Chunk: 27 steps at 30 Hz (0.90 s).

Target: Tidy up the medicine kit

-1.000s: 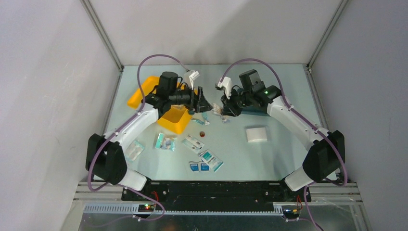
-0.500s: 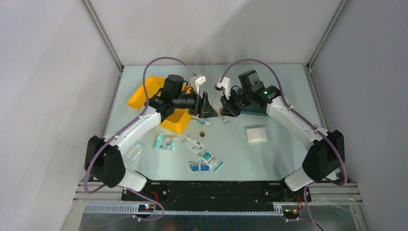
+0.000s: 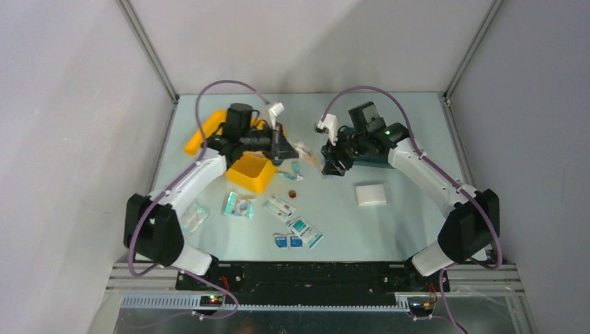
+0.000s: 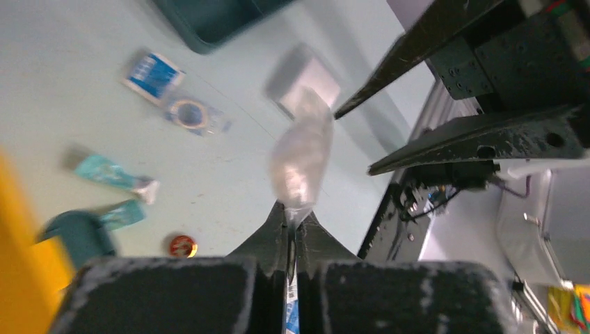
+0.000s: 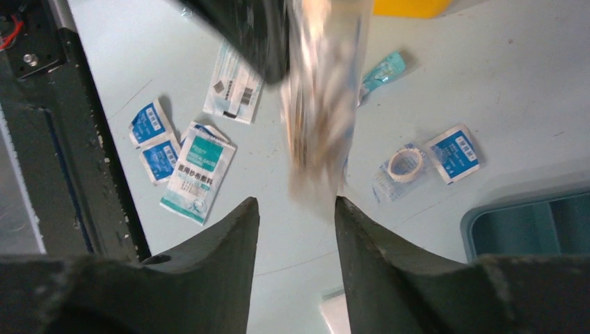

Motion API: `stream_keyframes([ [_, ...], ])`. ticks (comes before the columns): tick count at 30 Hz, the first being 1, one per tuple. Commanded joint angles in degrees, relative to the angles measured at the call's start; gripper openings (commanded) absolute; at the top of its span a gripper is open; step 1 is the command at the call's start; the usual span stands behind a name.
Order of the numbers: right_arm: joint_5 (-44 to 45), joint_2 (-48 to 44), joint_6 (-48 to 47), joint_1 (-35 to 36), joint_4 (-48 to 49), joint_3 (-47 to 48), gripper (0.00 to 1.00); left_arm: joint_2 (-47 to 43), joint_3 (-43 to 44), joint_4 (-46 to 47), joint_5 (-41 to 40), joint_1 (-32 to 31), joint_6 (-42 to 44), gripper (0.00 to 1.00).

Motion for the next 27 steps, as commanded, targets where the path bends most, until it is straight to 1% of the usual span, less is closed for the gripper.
stream_keyframes([
  [1,-3.87,-4.63,-3.47,-3.18,-7.02,2.01,0.54,-8.37,0.21,0.49,3.35,9.29,1.62,0.0],
  [2,-4.19,-5.08,-3.69,-4.27,-7.48,1.84,0.55,-9.17,0.29,-0.78,3.51,10.95,2.58,0.0],
  [5,-5.05,-7.51,-3.07,-6.69,-7.78,0.25,0.55,-12.39,1.14,-5.23,2.72,18.78,6.58,0.0],
  [7,-5.51,-8.5,-2.7,-7.91,-7.34,-0.68,0.55,-13.03,2.38,-10.76,1.07,21.91,11.81,0.0],
  [8,-5.65,-8.9,-2.51,-8.44,-7.15,-0.96,0.55,-12.96,3.34,-15.13,-1.03,23.01,15.72,0.0],
  [9,-5.65,-9.02,-2.38,-8.69,-6.73,-1.5,0.55,-12.87,3.55,-18.48,-2.02,23.35,17.61,0.0],
  [11,-5.64,-9.06,-2.0,-8.96,-6.18,-2.0,0.55,-12.44,2.47,-21.01,-3.92,23.9,22.1,0.0],
  [18,-6.41,-7.78,-1.5,-9.03,-5.98,-2.12,0.55,-5.76,-0.38,-21.7,-10.86,23.64,26.07,0.0],
  [23,-5.84,-7.91,-2.14,-9.11,-6.51,-2.18,0.55,-0.28,-0.18,-21.73,-11.56,22.92,28.05,0.0],
  [27,-5.86,-7.48,-2.23,-9.21,-6.44,-2.37,0.55,4.76,1.23,-21.66,-11.92,20.62,28.72,0.0],
])
